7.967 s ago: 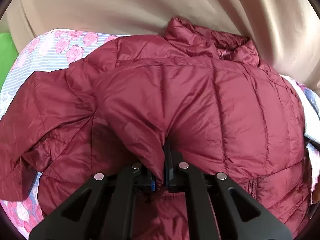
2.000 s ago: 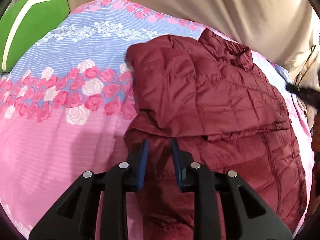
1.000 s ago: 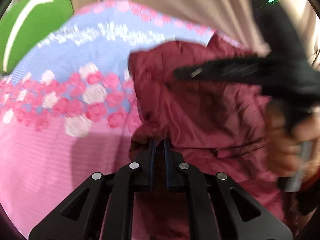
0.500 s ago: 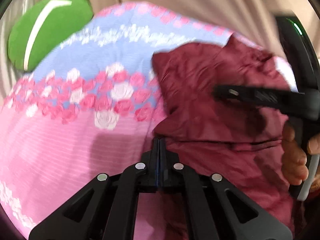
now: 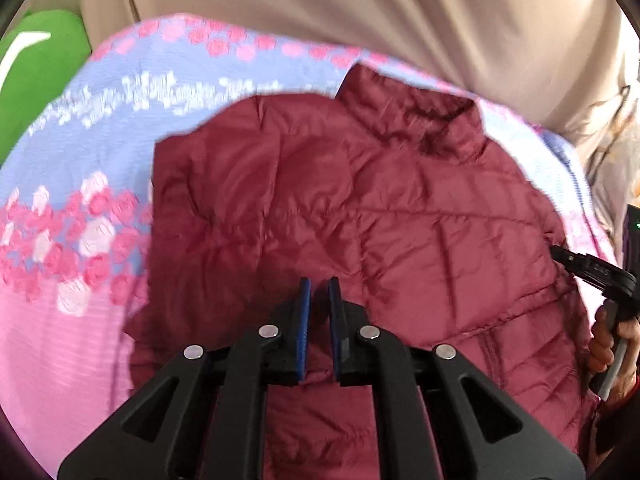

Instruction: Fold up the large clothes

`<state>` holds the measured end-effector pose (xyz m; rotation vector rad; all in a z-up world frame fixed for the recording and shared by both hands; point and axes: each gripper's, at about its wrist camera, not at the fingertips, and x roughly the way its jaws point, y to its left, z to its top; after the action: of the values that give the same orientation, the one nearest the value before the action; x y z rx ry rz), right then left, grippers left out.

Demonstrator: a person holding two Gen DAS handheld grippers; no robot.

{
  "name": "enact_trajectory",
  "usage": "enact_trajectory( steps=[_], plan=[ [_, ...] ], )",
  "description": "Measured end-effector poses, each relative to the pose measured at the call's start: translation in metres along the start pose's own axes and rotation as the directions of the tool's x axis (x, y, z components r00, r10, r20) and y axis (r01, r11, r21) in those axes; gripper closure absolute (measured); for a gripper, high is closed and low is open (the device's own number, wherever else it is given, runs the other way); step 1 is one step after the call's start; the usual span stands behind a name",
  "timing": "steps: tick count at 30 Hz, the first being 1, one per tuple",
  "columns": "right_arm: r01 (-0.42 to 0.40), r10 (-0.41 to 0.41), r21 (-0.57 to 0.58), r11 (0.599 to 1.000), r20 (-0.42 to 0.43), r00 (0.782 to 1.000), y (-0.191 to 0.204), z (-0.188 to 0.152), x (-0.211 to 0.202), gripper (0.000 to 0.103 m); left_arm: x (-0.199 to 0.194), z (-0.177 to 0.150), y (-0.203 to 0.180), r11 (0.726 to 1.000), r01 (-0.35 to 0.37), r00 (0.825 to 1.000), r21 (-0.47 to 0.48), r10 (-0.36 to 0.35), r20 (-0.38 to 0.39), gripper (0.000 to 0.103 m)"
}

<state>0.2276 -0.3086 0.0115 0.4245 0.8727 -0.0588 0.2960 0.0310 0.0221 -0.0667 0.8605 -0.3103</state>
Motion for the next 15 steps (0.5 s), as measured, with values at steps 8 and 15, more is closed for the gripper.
enact_trajectory(
  steps=[8,15],
  plan=[
    [-0.078,0.085,-0.093,0.993,0.069,0.994,0.011,-0.008,-0.022,0.102,0.025,-0.010,0.005,1.000,-0.027,1.000,0.001,0.027,-0.017,0.101],
    [0.086,-0.086,-0.153,0.984,0.008,0.996,0.015,-0.010,-0.011,0.097,0.001,-0.006,-0.010,0.996,-0.040,0.999,0.075,0.038,0.030,0.100]
  ],
)
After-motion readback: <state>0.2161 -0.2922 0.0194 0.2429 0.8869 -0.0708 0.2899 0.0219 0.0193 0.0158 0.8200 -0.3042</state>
